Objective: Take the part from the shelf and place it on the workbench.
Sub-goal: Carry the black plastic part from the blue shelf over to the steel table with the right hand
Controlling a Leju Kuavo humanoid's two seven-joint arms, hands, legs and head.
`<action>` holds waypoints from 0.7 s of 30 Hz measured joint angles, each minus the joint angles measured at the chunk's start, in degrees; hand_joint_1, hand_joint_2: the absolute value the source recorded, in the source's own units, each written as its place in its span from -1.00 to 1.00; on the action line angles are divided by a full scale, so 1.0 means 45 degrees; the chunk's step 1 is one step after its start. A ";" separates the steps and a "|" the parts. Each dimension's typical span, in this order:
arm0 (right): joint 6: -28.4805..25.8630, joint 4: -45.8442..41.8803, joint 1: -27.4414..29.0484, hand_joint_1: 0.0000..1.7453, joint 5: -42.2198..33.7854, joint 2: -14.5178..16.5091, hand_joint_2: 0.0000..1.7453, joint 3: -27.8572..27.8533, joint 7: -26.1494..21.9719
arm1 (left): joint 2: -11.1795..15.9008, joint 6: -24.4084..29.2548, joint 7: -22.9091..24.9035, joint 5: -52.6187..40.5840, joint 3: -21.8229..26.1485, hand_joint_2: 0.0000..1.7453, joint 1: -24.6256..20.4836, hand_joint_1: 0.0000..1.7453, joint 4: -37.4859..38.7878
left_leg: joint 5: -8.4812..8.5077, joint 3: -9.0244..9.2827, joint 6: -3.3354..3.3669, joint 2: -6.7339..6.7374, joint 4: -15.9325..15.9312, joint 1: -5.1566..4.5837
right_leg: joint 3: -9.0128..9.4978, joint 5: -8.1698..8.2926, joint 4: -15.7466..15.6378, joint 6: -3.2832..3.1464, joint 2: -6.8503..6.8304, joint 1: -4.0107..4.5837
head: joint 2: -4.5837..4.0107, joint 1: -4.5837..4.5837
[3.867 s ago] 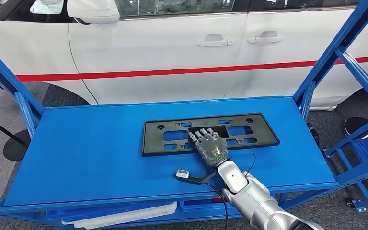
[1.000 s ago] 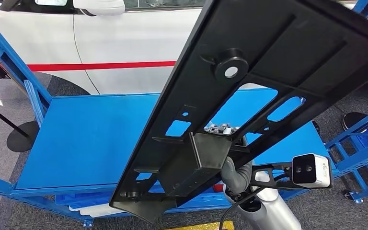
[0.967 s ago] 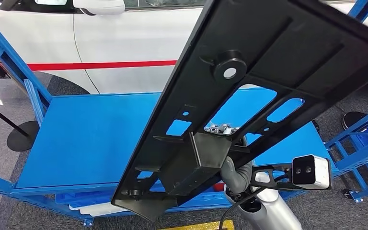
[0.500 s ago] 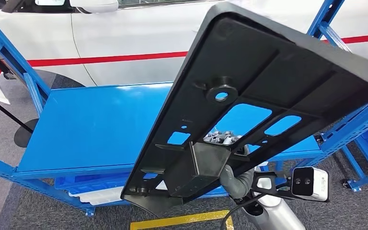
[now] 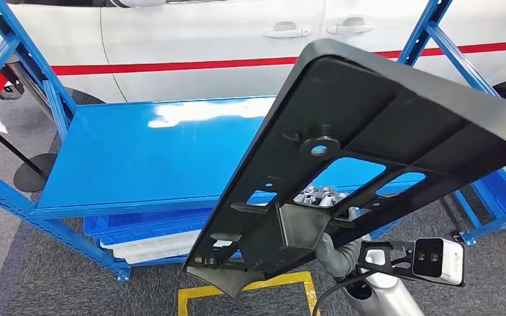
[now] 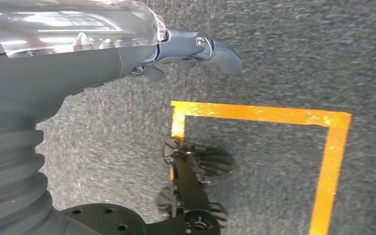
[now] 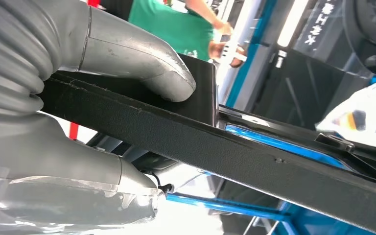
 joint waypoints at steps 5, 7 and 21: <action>0.0218 -0.0089 0.0366 1.00 0.0181 -0.0001 1.00 -0.0426 -0.0005 | -0.0104 0.0051 -0.0186 -0.0027 0.0000 1.00 0.0022 -1.00 0.0000 | 0.0460 -0.0748 -0.0220 0.0031 0.0252 -0.0011 | 0.2588 0.0853 -0.3102 -0.0078 -0.0048 -0.0021 | 0.0000 -0.0001; 0.0559 -0.0153 0.0544 1.00 0.0168 -0.0005 1.00 -0.0750 -0.0016 | -0.0120 0.0084 -0.0259 -0.0038 0.0000 1.00 0.0060 -1.00 0.0002 | 0.0649 -0.0817 -0.0373 0.0025 0.0238 -0.0016 | 0.2966 0.0727 -0.3826 -0.0211 -0.0043 0.0066 | 0.0000 -0.0005; 0.1821 -0.0183 0.1554 1.00 0.0263 0.0089 1.00 -0.2077 -0.0016 | -0.0098 0.0168 -0.0465 -0.0291 0.0000 1.00 0.0192 -1.00 0.0005 | -0.0798 0.0893 -0.0469 -0.0313 0.0284 -0.0043 | 0.1313 0.2097 -0.3664 -0.0531 -0.0016 0.0103 | 0.0000 -0.0005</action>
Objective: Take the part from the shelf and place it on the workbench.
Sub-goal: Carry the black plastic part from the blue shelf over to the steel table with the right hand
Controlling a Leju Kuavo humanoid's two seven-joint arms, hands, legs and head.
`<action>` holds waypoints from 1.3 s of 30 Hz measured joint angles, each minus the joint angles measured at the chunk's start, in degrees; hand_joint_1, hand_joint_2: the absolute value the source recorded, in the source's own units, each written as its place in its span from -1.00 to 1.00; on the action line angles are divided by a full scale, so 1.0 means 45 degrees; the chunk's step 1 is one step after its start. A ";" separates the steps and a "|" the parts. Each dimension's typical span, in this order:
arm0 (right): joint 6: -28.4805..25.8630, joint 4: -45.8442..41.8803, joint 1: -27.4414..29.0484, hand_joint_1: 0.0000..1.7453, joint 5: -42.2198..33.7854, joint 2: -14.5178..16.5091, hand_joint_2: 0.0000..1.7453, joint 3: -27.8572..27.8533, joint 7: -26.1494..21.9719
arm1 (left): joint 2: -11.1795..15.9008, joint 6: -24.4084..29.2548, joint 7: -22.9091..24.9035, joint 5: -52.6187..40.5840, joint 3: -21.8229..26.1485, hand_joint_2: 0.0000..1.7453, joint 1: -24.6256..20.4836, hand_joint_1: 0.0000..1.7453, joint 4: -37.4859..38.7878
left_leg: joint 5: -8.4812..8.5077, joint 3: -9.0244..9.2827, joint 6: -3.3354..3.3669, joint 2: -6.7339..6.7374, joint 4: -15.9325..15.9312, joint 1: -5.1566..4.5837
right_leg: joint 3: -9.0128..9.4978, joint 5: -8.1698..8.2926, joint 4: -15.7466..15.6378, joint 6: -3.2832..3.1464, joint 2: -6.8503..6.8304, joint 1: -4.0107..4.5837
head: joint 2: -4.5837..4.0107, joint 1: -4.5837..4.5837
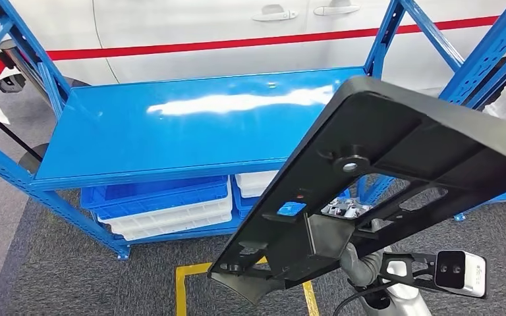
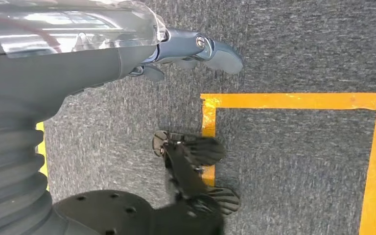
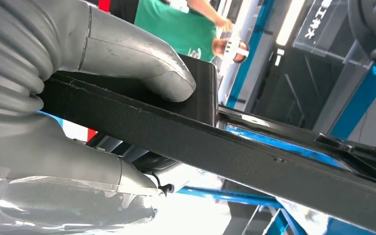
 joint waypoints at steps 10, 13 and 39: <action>-0.0499 0.0053 -0.0161 1.00 0.0069 0.0092 1.00 0.0016 0.0001 | -0.0004 0.0022 0.0036 -0.0110 0.0013 1.00 -0.0048 -1.00 0.0000 | 0.0955 -0.1024 0.0408 0.0143 -0.0335 0.0044 | -0.0929 -0.2237 0.3710 0.0566 0.0017 -0.0159 | 0.0000 0.0002; -0.0598 0.0110 -0.0328 1.00 0.0030 0.0105 1.00 0.0041 0.0001 | -0.0006 0.0090 0.0126 -0.0107 0.0024 1.00 -0.0058 -1.00 0.0000 | 0.1208 -0.1587 0.0296 0.0144 -0.0075 0.0047 | 0.0549 -0.1336 0.2075 0.0545 0.0009 -0.0196 | 0.0000 0.0002; -0.2272 0.0555 -0.1565 1.00 0.0077 0.0121 1.00 0.1692 0.0010 | 0.0036 0.0872 0.2764 -0.0260 0.0441 1.00 -0.0002 -1.00 0.0000 | 0.0455 -0.0386 0.0409 0.0131 -0.0404 0.0030 | -0.1272 -0.1881 0.3203 0.0487 -0.0004 -0.0115 | 0.0000 0.0002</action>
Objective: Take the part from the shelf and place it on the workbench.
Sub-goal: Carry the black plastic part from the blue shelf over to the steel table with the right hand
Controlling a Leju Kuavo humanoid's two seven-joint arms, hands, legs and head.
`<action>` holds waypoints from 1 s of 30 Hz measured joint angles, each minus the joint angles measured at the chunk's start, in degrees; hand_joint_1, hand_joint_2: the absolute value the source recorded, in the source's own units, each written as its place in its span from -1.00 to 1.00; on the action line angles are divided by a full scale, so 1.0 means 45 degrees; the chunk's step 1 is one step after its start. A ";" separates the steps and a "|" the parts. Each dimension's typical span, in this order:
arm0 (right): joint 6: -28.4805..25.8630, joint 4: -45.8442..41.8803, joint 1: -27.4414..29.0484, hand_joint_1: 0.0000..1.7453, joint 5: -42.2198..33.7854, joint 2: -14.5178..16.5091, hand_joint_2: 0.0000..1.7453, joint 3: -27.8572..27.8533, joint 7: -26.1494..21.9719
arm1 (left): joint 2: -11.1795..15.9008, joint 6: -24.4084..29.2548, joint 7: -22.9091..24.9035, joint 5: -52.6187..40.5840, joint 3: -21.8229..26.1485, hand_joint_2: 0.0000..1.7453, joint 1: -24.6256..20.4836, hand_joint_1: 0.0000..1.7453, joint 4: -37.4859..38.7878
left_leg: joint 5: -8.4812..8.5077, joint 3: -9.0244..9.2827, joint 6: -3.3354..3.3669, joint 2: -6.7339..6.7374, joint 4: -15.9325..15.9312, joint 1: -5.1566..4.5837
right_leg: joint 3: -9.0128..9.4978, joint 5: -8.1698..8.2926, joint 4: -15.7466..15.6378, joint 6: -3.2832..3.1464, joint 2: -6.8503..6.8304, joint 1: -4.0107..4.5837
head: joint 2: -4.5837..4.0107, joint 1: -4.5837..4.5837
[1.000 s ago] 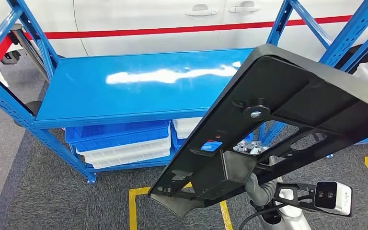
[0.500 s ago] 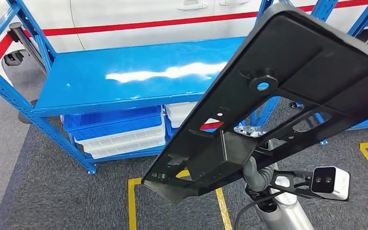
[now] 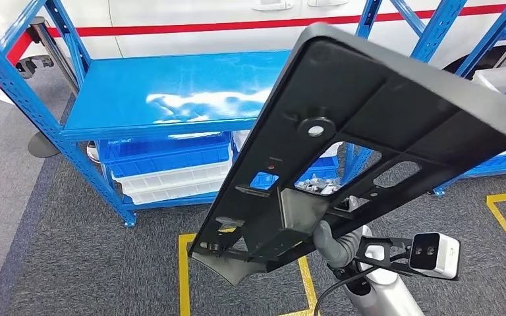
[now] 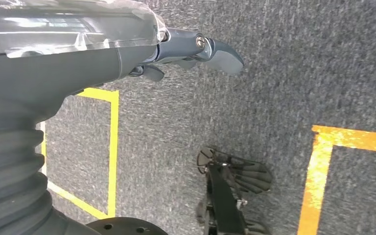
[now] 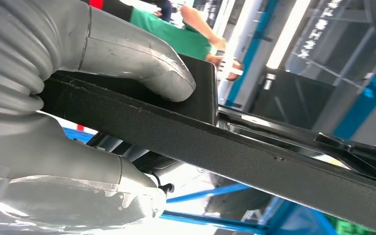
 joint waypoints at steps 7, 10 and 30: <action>0.0058 -0.0079 0.0244 1.00 0.0609 0.0000 1.00 -0.0027 -0.0004 | -0.0029 -0.0064 -0.0210 -0.0107 0.0030 1.00 0.0063 -1.00 0.0000 | 0.0108 -0.0443 -0.0219 -0.0007 0.0379 -0.0068 | 0.2080 0.1020 -0.2931 -0.0202 -0.0032 0.0039 | 0.0000 -0.0001; 0.0035 -0.0121 0.0276 1.00 0.0769 0.0000 1.00 -0.0080 -0.0004 | -0.0028 -0.0026 -0.0237 -0.0120 0.0122 1.00 0.0057 -1.00 0.0000 | 0.0139 -0.0511 -0.0434 -0.0010 0.0416 -0.0072 | 0.2022 0.1101 -0.3052 -0.0422 -0.0013 0.0040 | 0.0000 -0.0004; 0.1842 -0.1035 0.2547 1.00 0.1715 0.0757 1.00 -0.1288 -0.0013 | -0.0078 -0.0226 -0.0503 -0.0539 0.0234 1.00 0.0178 -1.00 0.0000 | -0.0057 -0.0188 -0.0057 0.0073 0.0228 0.0088 | 0.0254 0.0009 -0.0329 0.0002 0.0188 -0.0017 | 0.0000 0.0000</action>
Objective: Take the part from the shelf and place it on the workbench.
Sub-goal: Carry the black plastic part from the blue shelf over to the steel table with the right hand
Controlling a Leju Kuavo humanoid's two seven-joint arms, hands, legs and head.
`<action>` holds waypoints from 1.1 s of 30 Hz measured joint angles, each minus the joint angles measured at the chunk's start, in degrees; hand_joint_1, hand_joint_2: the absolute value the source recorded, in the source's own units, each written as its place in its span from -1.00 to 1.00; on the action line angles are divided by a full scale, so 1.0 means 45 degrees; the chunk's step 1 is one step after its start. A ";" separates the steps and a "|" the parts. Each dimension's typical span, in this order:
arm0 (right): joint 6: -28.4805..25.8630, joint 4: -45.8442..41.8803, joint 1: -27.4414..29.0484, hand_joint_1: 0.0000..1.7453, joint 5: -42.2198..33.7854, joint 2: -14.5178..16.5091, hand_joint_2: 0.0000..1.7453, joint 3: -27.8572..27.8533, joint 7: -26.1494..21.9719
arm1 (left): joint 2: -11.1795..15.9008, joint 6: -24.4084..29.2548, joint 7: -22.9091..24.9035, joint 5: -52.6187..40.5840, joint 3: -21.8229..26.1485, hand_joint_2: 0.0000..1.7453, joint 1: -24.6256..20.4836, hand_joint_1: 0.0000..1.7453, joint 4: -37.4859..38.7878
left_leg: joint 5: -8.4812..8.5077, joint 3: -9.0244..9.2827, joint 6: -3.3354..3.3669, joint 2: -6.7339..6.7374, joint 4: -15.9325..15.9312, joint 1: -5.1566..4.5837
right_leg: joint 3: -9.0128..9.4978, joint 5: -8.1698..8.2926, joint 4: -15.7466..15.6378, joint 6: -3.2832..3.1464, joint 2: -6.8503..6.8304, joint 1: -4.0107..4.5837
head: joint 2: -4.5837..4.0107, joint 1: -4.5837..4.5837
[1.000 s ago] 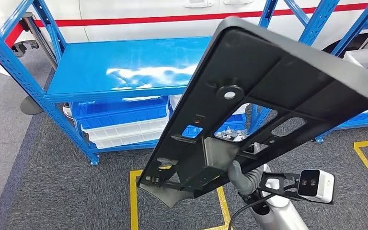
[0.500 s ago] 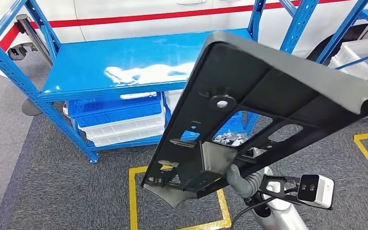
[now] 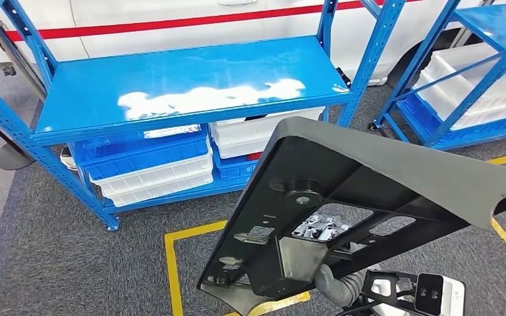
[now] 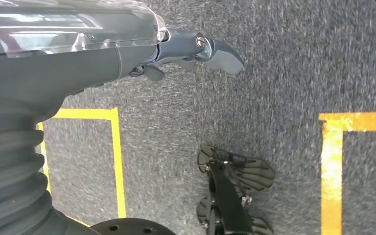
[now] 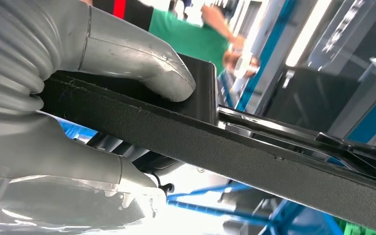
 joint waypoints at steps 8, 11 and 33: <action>-0.0249 -0.0312 0.0237 1.00 0.0256 0.0215 1.00 -0.0191 0.0000 | 0.0029 -0.0157 0.0024 -0.0118 0.0016 1.00 -0.0051 -1.00 0.0000 | -0.0083 0.0012 -0.0210 0.0925 0.0107 -0.0151 | 0.1746 0.1088 -0.2721 -0.0282 -0.0952 0.0147 | 0.0000 0.0000; -0.0594 -0.0327 0.0056 1.00 0.0228 0.0230 1.00 -0.0187 0.0002 | 0.0083 -0.0135 0.0061 -0.0214 0.0043 1.00 -0.0107 -1.00 0.0000 | -0.0187 0.0026 -0.0432 0.0974 0.0182 -0.0153 | 0.1675 0.1193 -0.2770 -0.0494 -0.0568 0.0120 | 0.0000 0.0000; -0.1830 0.0504 -0.1867 1.00 -0.0878 -0.0662 1.00 0.0077 0.0124 | 0.0642 0.1245 0.1095 -0.0309 0.0913 1.00 -0.0047 -1.00 0.0000 | -0.0018 -0.0148 0.0002 0.0289 0.0155 -0.0033 | -0.0557 -0.0009 0.0966 0.0038 -0.0121 -0.0008 | 0.0000 0.0000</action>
